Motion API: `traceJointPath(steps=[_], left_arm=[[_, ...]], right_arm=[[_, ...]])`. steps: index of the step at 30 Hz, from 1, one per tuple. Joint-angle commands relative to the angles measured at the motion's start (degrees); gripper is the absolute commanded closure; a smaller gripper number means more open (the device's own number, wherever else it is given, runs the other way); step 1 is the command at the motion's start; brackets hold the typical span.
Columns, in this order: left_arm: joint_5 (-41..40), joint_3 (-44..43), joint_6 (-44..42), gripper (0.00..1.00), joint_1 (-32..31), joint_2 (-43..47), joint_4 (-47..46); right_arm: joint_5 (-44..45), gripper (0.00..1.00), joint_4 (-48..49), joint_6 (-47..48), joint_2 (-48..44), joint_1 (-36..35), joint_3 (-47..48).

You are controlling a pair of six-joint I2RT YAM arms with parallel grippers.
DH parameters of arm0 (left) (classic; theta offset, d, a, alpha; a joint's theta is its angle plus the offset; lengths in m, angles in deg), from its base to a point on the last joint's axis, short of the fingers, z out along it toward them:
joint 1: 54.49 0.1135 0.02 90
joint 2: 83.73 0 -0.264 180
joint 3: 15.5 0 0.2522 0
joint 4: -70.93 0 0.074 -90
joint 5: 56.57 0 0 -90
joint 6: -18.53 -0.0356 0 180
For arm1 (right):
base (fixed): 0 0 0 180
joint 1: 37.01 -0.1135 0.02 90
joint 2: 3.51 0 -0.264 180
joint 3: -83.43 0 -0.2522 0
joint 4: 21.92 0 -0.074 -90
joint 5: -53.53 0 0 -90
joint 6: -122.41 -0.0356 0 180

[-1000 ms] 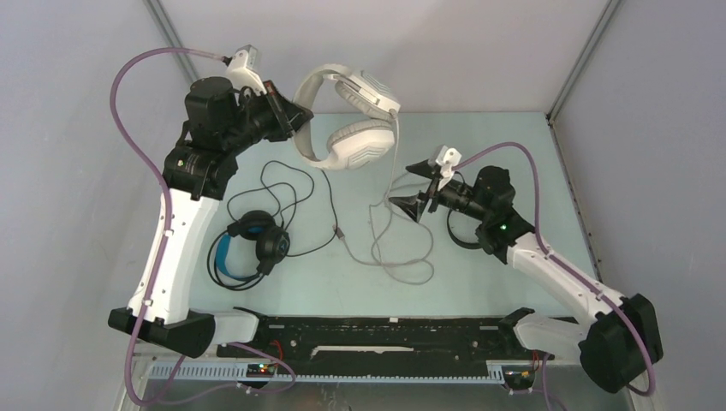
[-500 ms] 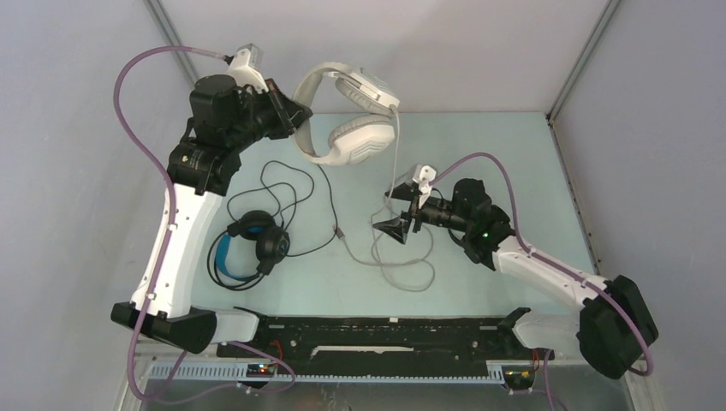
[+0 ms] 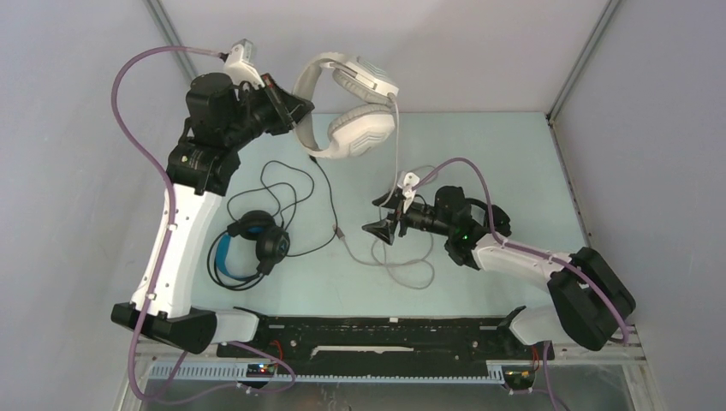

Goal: Wrap the headphones
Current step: Wrap the headphones cable around the headphones.

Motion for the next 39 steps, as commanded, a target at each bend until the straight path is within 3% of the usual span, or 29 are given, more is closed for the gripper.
traceJointPath(steps=[1, 4, 8, 12, 27, 32, 39], left_arm=[[5.1, 1.5, 8.0, 1.0, 1.4, 3.1, -10.3], [6.5, 2.9, 10.3, 1.0, 1.6, 4.1, -12.3], [8.5, 4.3, 11.9, 1.0, 2.7, 5.2, -13.6], [15.9, 8.7, 18.0, 1.0, 4.8, 6.3, -20.3], [37.6, 18.8, 13.5, 1.0, 3.5, 9.1, -19.3], [41.3, 22.0, 8.7, 1.0, 0.0, 9.3, -15.6], [40.8, 23.4, -4.8, 1.0, -4.6, 9.6, -3.9]], right_arm=[[0.4, 0.3, 8.2, -2.7, 2.2, -1.2, -1.2], [1.1, 0.41, 10.3, -3.7, 4.1, -1.8, -1.7], [4.1, 0.81, 12.9, -4.1, 4.4, -1.9, -3.8], [3.2, 1.0, 15.8, -4.1, 4.3, -1.2, -4.3], [-0.3, 1.0, 13.4, -3.6, 8.5, 3.0, 6.1], [-2.2, 1.0, 11.4, -3.7, 11.0, 5.5, 10.0], [-3.6, 1.0, 7.6, -2.5, 11.2, 9.1, 13.1]])
